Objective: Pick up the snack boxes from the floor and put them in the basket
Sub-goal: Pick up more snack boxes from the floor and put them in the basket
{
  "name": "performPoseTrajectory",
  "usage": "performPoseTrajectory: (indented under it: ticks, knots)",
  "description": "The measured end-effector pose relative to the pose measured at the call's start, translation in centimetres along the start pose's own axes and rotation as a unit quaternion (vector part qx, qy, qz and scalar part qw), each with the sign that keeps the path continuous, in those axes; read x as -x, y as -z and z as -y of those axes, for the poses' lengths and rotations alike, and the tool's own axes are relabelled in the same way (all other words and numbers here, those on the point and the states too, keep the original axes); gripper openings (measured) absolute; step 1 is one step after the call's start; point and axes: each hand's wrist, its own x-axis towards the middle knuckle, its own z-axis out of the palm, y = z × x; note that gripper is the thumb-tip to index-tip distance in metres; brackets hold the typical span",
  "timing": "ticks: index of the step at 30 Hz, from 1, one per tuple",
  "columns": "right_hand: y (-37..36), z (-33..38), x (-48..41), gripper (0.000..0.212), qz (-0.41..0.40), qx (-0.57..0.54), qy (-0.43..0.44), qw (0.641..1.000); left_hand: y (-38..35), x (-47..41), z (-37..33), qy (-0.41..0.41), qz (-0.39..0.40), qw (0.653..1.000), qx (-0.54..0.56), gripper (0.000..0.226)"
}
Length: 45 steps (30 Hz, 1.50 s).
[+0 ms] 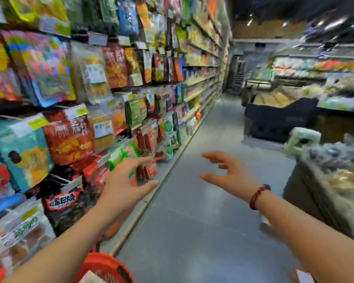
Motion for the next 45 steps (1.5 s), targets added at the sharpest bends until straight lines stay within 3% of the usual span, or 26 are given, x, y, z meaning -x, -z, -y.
performPoseTrajectory:
  ticks: [8, 14, 22, 35, 45]
  knots:
    - [15.8, -9.9, 2.8, 0.048, -0.107, 0.061, -0.031, 0.992, -11.9, -9.0, -11.2, -0.094, 0.033, 0.993, 0.059, 0.048]
    - [22.7, -16.9, 4.9, 0.045, -0.186, 0.065, -0.072, 0.978, -18.9, -13.2, -15.8, -0.13, 0.075, 0.985, 0.088, 0.049]
    - [24.4, -25.1, 2.7, 0.042, -0.234, 0.047, -0.122, 0.963, -27.0, -20.1, -15.4, -0.155, 0.134, 0.975, 0.081, 0.051]
    - [24.4, -37.5, -13.2, 0.043, -0.253, 0.054, -0.216, 0.942, -43.2, -41.4, -11.2, -0.186, 0.226, 0.948, 0.123, 0.053]
    - [28.4, -48.9, -20.4, 0.043, -0.258, 0.069, -0.276, 0.923, -58.0, -50.2, -11.2, -0.179, 0.279, 0.925, 0.183, 0.05]
